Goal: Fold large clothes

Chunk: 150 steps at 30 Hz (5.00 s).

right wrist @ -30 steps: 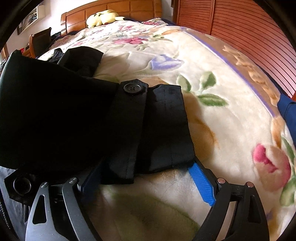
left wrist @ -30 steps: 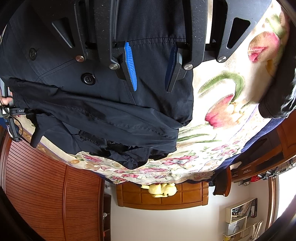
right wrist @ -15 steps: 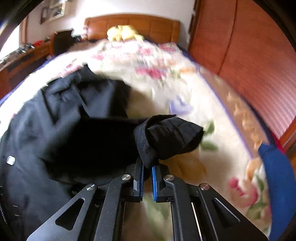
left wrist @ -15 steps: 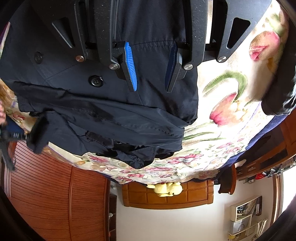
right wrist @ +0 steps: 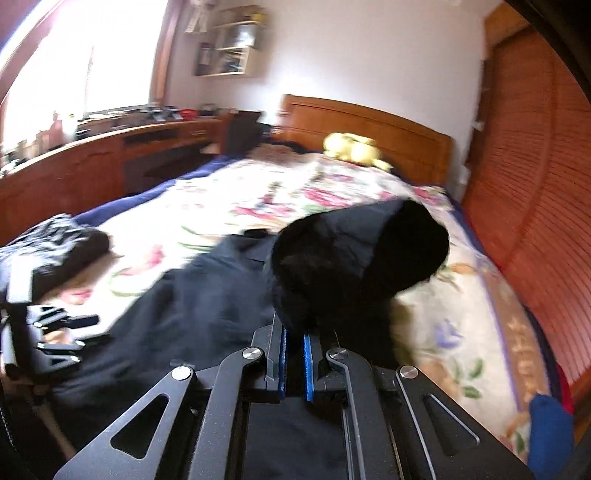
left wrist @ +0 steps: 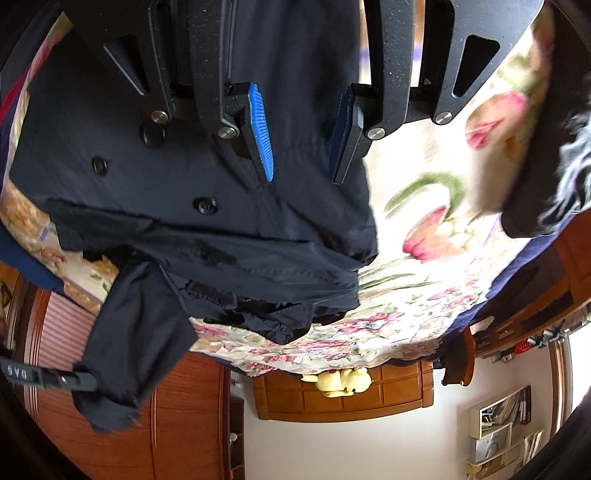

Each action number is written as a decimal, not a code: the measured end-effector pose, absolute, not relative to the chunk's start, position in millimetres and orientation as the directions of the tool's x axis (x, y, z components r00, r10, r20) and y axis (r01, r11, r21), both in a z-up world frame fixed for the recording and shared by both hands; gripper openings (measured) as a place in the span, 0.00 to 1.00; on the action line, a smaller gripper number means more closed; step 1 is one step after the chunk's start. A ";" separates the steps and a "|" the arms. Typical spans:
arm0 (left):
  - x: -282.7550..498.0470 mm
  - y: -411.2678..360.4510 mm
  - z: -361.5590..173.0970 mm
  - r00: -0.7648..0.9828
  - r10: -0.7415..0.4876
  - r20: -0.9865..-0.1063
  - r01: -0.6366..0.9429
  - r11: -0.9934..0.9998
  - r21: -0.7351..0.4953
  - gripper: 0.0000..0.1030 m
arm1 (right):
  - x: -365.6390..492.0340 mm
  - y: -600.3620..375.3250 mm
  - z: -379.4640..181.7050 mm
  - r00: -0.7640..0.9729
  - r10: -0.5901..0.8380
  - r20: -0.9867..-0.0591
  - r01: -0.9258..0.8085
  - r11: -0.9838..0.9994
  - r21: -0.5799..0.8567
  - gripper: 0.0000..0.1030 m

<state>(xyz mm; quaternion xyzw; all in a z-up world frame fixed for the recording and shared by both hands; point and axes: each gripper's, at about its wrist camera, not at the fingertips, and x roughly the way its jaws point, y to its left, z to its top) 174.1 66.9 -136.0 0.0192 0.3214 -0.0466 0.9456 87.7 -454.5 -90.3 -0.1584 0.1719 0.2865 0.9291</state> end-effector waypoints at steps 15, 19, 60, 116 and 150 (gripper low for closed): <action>152.6 63.5 -90.8 0.808 -0.113 -0.578 0.119 0.992 -0.027 0.32 | 27.3 -489.0 -112.3 0.713 0.488 -0.503 -0.621 0.772 -0.132 0.57; 158.5 61.4 -89.1 0.805 -0.133 -0.578 0.124 0.991 -0.055 0.32 | 31.8 -510.3 -141.0 0.718 0.411 -0.562 -0.562 0.818 -0.119 0.58; 200.2 11.3 -159.2 0.590 -0.181 -0.787 0.207 0.976 -0.069 0.18 | 139.6 -516.2 -273.9 0.725 0.370 -0.581 -0.434 0.900 0.032 0.62; 84.7 88.3 -166.7 0.615 -0.058 -0.786 0.040 0.998 -0.042 0.36 | 142.7 -519.6 -274.4 0.720 0.398 -0.569 -0.442 0.895 0.066 0.63; 73.9 95.7 -174.1 0.647 -0.064 -0.760 0.022 0.998 -0.064 0.36 | 66.7 -603.8 -272.3 0.624 0.376 -0.685 -0.453 0.888 0.075 0.63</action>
